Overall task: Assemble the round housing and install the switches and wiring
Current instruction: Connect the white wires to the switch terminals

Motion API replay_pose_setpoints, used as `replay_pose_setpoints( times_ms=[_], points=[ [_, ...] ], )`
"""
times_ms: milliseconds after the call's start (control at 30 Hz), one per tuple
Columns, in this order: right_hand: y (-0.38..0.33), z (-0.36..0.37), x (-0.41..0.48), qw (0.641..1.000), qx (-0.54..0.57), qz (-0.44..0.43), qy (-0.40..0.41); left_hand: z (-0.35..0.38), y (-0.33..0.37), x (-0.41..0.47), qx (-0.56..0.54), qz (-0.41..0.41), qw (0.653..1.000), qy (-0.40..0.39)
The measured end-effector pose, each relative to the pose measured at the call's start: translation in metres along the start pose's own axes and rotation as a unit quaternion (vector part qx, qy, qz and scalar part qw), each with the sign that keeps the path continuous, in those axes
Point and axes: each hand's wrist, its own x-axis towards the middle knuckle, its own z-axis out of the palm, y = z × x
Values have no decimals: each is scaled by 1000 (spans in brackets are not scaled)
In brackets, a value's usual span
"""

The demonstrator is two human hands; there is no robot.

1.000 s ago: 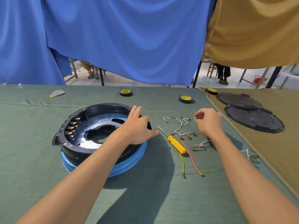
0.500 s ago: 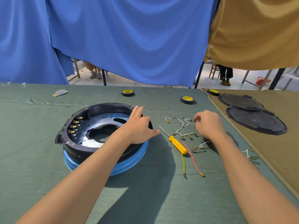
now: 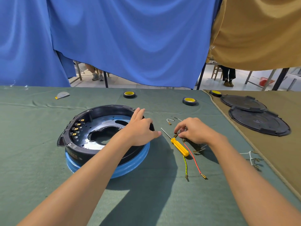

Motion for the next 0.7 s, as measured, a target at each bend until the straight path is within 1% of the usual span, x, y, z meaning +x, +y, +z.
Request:
replay_pose_setpoints(
  times_ms=[167, 233, 333, 400, 500, 600, 700],
  points=[
    [1, 0, 1, 999, -26, -6, 27, -1, 1, -1, -3, 0, 1000, -1],
    [2, -3, 2, 997, -43, -17, 69, -1, 1, -1, -5, 0, 1000, -2],
    [3, -11, 2, 990, -10, -27, 141, -1, 0, -1, -5, 0, 1000, -4],
    [3, -16, 1, 985, 3, -34, 167, -2, 1, -1, -6, 1, 1000, -4],
    [1, -23, -1, 985, 7, -37, 166, -2, 1, -2, -5, 1, 1000, -4],
    [-1, -28, -4, 985, 69, -24, 159, -2, 1, -2, -4, 1, 1000, -3],
    [-5, -30, -5, 982, 106, -7, 156, -3, 1, -3, -6, 0, 1000, -5]
  ],
)
